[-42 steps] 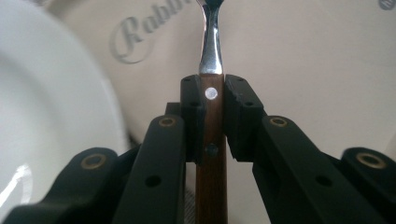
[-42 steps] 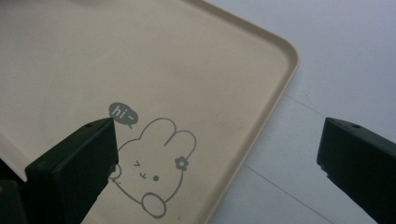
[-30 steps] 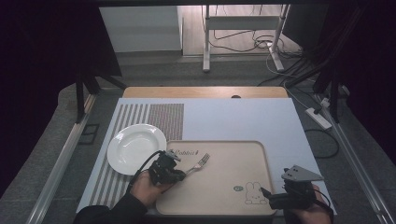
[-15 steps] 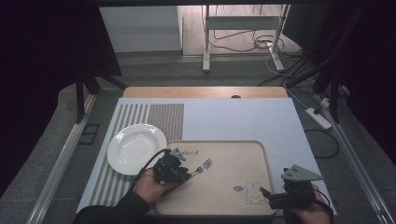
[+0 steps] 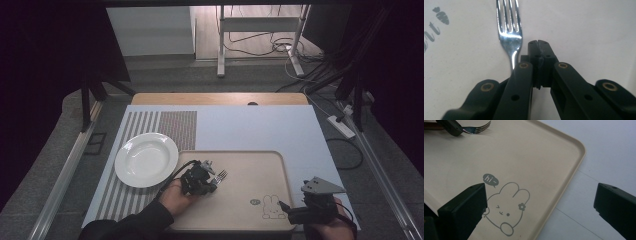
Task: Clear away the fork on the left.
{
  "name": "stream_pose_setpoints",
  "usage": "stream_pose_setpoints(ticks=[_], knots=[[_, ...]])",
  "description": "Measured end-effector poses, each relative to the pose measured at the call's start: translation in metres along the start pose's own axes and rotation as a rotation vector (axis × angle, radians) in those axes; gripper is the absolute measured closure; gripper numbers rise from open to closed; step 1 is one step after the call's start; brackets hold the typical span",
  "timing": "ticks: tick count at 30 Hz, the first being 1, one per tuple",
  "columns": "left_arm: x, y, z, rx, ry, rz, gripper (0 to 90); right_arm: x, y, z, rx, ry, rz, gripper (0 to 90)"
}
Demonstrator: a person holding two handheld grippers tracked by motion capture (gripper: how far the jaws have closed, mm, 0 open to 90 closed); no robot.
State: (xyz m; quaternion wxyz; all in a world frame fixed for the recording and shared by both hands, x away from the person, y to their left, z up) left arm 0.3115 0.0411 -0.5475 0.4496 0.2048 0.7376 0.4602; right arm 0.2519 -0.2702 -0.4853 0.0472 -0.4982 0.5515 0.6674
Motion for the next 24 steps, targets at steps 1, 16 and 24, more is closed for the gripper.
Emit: stream_pose_setpoints(ticks=[1, 16, 24], knots=[[0.000, 0.000, 0.001, -0.003, 0.008, -0.004, 89.0, 0.000, 0.000, 0.000, 0.000, 0.000, 0.000, 0.0], [0.014, 0.013, 0.034, -0.058, 0.097, -0.008, 89.0, 0.000, 0.000, 0.000, -0.005, -0.001, 0.000, 0.0], [0.022, 0.021, 0.048, -0.078, 0.145, 0.002, 89.0, 0.000, 0.001, 0.000, -0.006, -0.003, -0.001, 0.0]])
Point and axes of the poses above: each handheld gripper's, and its own axes: y roughly backward along the jaws, x roughly out of its underside, z roughly to its left, the point moved 4 cm from there along -y, roughly forward along the jaws, and after that the axes turned 1 degree about z, right-handed, at the moved point
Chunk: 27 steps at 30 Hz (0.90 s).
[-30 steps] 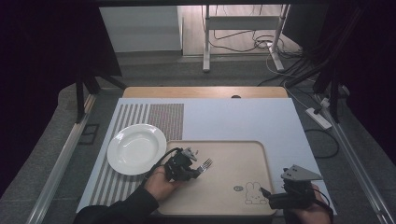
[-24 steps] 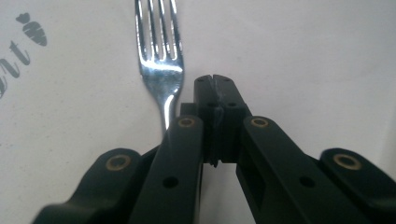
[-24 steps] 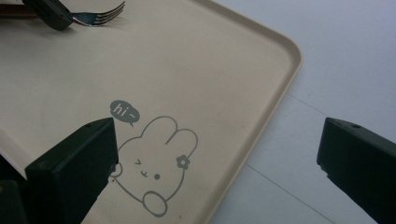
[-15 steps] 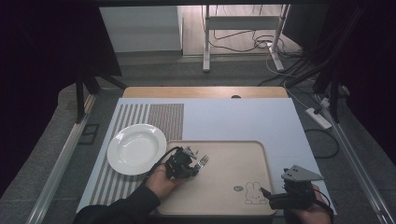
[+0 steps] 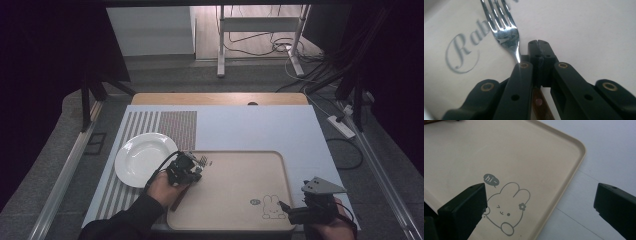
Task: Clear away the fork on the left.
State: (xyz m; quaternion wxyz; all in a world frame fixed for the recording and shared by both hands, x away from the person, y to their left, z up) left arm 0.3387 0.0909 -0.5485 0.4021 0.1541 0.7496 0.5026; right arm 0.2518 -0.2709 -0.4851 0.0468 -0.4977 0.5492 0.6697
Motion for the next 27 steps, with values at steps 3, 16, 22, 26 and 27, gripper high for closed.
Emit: stream_pose_setpoints(ticks=[3, 16, 22, 26, 27], knots=[[0.002, 0.003, 0.006, -0.008, 0.014, 0.008, 89.0, 0.000, 0.000, 0.000, 0.000, 0.001, 0.002, 0.0], [0.013, 0.011, 0.023, -0.030, 0.068, 0.022, 88.9, 0.000, 0.000, 0.000, -0.002, 0.001, 0.002, 0.0], [0.018, 0.015, 0.027, -0.042, 0.088, 0.033, 88.8, 0.000, 0.000, 0.000, -0.003, 0.001, 0.003, 0.0], [0.020, 0.017, 0.030, -0.036, 0.103, 0.035, 88.8, 0.000, 0.000, 0.000, -0.003, 0.002, 0.004, 0.0], [0.021, 0.017, 0.030, -0.032, 0.106, 0.033, 88.8, 0.000, 0.000, 0.000, -0.002, 0.002, 0.004, 0.0]])
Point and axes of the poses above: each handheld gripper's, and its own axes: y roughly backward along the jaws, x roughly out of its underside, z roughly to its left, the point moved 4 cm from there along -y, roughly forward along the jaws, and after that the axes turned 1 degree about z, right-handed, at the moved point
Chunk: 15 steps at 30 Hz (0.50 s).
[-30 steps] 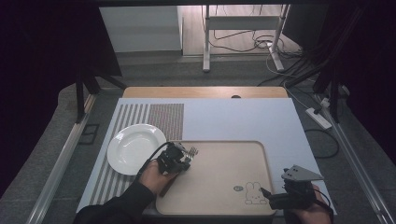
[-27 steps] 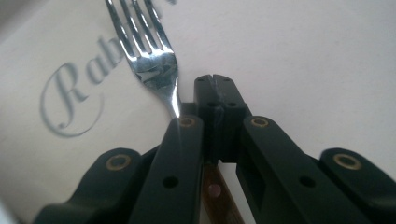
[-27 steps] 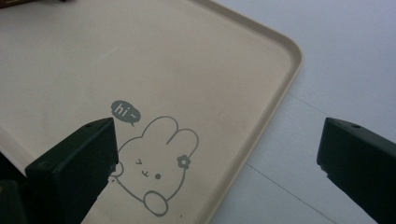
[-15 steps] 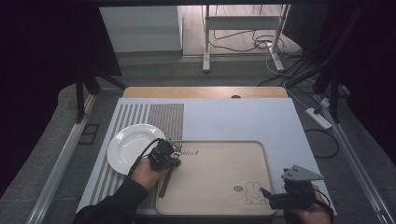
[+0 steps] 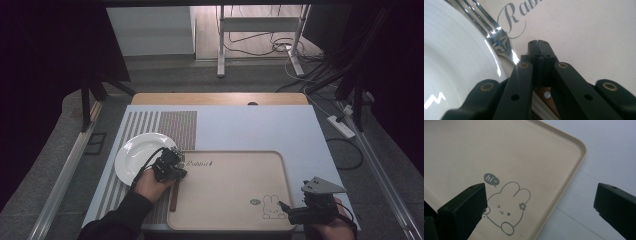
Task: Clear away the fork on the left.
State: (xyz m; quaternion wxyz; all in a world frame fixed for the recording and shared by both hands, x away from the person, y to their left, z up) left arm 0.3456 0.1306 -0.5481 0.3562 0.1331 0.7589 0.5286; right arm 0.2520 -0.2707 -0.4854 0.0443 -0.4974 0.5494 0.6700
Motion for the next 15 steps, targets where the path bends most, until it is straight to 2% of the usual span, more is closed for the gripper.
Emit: stream_pose_setpoints(ticks=[6, 15], knots=[[-0.001, 0.003, -0.001, 0.012, -0.014, -0.011, 87.7, 0.000, 0.000, 0.000, 0.000, 0.000, 0.000, 0.0], [-0.004, 0.019, -0.005, 0.008, -0.047, -0.109, 64.8, 0.000, 0.000, 0.000, 0.001, 0.000, 0.002, 0.0]])
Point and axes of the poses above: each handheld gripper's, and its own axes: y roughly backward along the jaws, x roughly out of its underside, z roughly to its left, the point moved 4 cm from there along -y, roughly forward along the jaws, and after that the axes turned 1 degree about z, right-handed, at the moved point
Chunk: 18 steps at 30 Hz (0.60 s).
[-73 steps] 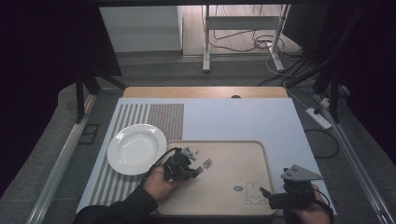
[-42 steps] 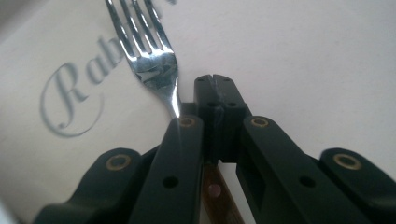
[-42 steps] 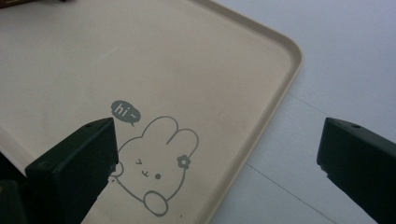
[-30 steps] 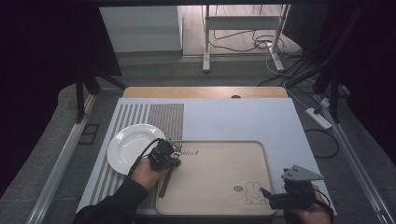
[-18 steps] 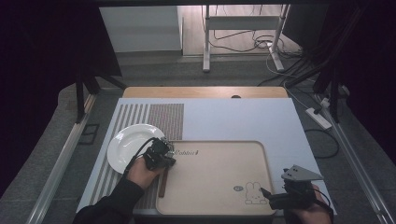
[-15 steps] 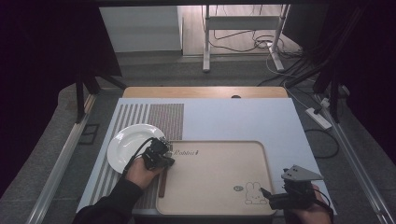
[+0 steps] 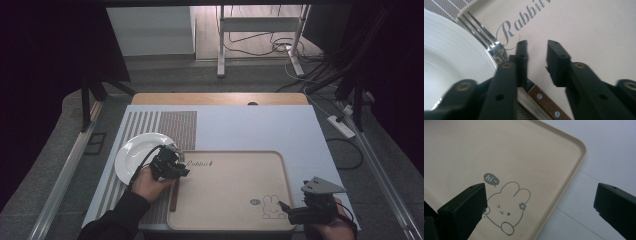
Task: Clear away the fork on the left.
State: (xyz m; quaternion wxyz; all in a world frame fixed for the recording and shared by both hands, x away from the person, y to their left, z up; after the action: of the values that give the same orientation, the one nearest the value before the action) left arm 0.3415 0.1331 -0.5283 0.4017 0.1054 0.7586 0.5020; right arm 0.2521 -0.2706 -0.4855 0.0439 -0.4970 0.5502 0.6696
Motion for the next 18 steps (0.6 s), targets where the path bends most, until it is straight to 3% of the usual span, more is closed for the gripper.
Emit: stream_pose_setpoints(ticks=[8, 12, 14, 18], knots=[[0.001, 0.012, 0.000, 0.017, -0.023, -0.083, 40.5, 0.000, 0.000, 0.000, 0.000, -0.001, 0.001, 0.0], [0.004, 0.015, 0.001, -0.022, -0.032, -0.100, 22.2, 0.000, 0.000, 0.000, 0.000, -0.001, 0.001, 0.0], [0.005, 0.015, 0.003, -0.056, -0.016, -0.106, 11.5, 0.000, 0.000, 0.000, 0.000, -0.001, 0.001, 0.0], [0.009, 0.019, 0.008, -0.062, 0.021, -0.114, 6.3, 0.000, 0.000, 0.000, 0.000, -0.001, 0.002, 0.0]])
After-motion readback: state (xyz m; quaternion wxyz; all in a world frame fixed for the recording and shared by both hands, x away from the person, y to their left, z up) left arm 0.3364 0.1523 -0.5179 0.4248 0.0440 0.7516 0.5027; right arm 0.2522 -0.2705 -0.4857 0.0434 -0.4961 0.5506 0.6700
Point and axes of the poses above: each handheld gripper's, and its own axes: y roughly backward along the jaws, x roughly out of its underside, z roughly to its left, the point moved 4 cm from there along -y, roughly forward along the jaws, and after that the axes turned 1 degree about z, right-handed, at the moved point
